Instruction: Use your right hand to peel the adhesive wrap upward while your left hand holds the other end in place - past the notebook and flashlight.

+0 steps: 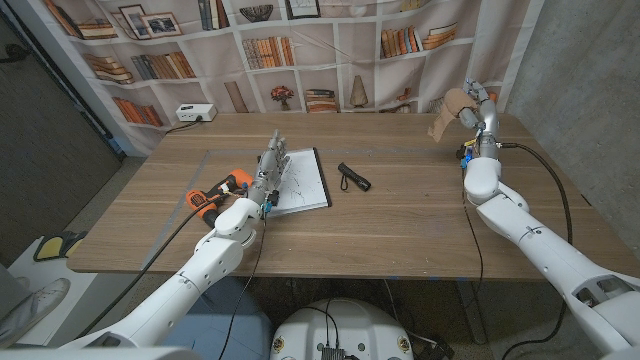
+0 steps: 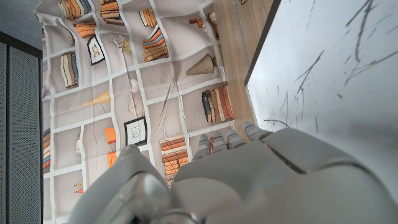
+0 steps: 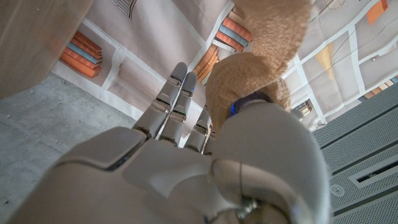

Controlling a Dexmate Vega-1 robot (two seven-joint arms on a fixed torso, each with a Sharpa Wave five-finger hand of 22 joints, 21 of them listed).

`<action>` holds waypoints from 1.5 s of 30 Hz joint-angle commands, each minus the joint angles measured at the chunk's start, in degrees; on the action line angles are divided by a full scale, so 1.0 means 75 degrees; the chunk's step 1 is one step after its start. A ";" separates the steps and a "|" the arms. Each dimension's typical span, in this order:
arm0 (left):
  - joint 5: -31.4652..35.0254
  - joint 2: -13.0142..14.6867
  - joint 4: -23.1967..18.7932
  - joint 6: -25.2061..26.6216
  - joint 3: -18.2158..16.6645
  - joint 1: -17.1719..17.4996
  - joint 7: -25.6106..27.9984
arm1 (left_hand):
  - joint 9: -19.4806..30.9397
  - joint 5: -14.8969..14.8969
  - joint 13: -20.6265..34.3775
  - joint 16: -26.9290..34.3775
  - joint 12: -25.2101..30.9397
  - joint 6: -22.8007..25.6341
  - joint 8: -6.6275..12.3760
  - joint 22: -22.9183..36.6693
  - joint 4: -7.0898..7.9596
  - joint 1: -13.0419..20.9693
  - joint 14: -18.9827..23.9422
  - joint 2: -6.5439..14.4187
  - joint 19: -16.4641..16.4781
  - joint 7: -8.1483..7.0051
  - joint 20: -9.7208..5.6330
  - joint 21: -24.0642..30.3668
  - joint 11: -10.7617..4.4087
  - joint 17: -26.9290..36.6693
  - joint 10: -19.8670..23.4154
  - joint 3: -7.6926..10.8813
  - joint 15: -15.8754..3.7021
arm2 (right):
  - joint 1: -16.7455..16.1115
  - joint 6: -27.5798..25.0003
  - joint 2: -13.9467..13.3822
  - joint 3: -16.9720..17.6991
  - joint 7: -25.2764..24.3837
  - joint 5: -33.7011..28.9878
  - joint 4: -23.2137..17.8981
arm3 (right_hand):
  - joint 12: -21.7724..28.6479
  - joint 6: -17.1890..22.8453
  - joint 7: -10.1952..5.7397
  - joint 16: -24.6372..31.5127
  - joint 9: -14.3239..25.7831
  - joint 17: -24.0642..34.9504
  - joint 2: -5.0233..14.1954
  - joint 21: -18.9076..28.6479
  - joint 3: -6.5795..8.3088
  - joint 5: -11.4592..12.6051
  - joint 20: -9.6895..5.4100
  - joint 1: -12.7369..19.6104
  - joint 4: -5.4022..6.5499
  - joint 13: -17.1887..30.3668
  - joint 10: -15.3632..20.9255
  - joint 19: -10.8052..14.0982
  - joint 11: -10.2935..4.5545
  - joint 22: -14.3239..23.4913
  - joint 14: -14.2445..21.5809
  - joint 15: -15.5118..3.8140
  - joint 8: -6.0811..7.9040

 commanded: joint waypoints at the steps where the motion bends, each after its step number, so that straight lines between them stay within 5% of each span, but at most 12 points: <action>1: -0.0007 0.0024 -0.0045 0.0002 0.0004 0.0007 -0.0037 | 0.0031 -0.0023 0.0032 0.0003 0.0004 0.0039 -0.0011 0.0020 0.0003 -0.0051 0.0008 -0.0020 0.0026 -0.0004 0.0012 0.0031 0.0010 0.0019 0.0061 0.0059 0.0008 | -0.0186 0.0929 0.0123 0.0335 0.0898 0.0659 -0.0002 | -0.0143 0.0115 0.0040 -0.0224 -0.0011 -0.0130 -0.0148 0.0035 -0.0241 0.0097 -0.0367 -0.0426 0.0162 -0.0075 -0.0017 0.0054 0.0139 0.0007 -0.0090 -0.1327 0.0066; 4: -0.0006 0.0034 -0.0053 0.0012 0.0003 0.0000 -0.0042 | 0.0031 -0.0023 0.0032 0.0001 0.0002 0.0039 -0.0012 0.0020 0.0003 -0.0053 0.0005 -0.0020 0.0026 -0.0004 0.0010 0.0031 0.0005 0.0019 0.0058 0.0061 0.0003 | -0.0173 0.1138 0.0143 0.0345 0.1152 0.0747 0.0088 | -0.0355 0.0064 0.0095 -0.0504 -0.0014 -0.0348 -0.0308 -0.0043 -0.0546 0.0155 -0.0306 -0.0999 0.0423 -0.0204 -0.0129 -0.0048 0.0214 -0.0012 -0.0220 -0.1315 0.0050; 19: -0.0059 0.0064 -0.0029 0.0030 -0.0002 -0.0027 -0.0143 | 0.0031 -0.0022 0.0032 0.0000 0.0002 0.0033 -0.0016 0.0020 0.0001 -0.0059 0.0005 -0.0018 0.0025 -0.0008 0.0012 0.0031 0.0007 0.0018 0.0064 0.0072 0.0000 | -0.0272 0.1267 0.0314 0.0433 0.2153 0.1484 -0.0054 | -0.0801 -0.0010 0.0325 -0.0932 -0.0034 -0.0738 -0.0526 -0.0305 -0.1023 0.0220 -0.0078 -0.1912 0.0775 -0.0475 -0.0244 -0.0351 0.0454 -0.0055 -0.0469 -0.1218 0.0050; 31: -0.0084 0.0074 0.0014 0.0028 -0.0001 -0.0049 -0.0209 | 0.0031 -0.0022 0.0031 0.0002 0.0000 0.0029 -0.0019 0.0019 -0.0001 -0.0065 0.0015 -0.0021 0.0025 -0.0010 0.0010 0.0031 0.0012 0.0018 0.0064 0.0081 0.0000 | -0.0354 0.1434 0.0538 0.0396 0.3397 0.2583 -0.0268 | -0.0970 -0.0038 0.0412 -0.1051 -0.0047 -0.0868 -0.0593 -0.0438 -0.1128 0.0232 0.0005 -0.2087 0.0797 -0.0578 -0.0302 -0.0498 0.0525 -0.0077 -0.0552 -0.1145 0.0044; 45: -0.0073 0.0085 -0.0025 0.0010 -0.0006 -0.0013 -0.0192 | 0.0031 -0.0022 0.0031 0.0003 -0.0003 0.0025 -0.0021 0.0019 -0.0002 -0.0072 0.0019 -0.0023 0.0026 -0.0008 0.0007 0.0031 0.0006 0.0018 0.0063 0.0088 -0.0001 | -0.0463 0.1317 0.0563 0.0316 0.3960 0.2897 -0.0551 | -0.1124 -0.0069 0.0522 -0.1155 -0.0060 -0.0986 -0.0669 -0.0555 -0.1303 0.0228 0.0153 -0.2425 0.0880 -0.0701 -0.0262 -0.0537 0.0659 -0.0093 -0.0651 -0.0952 0.0039</action>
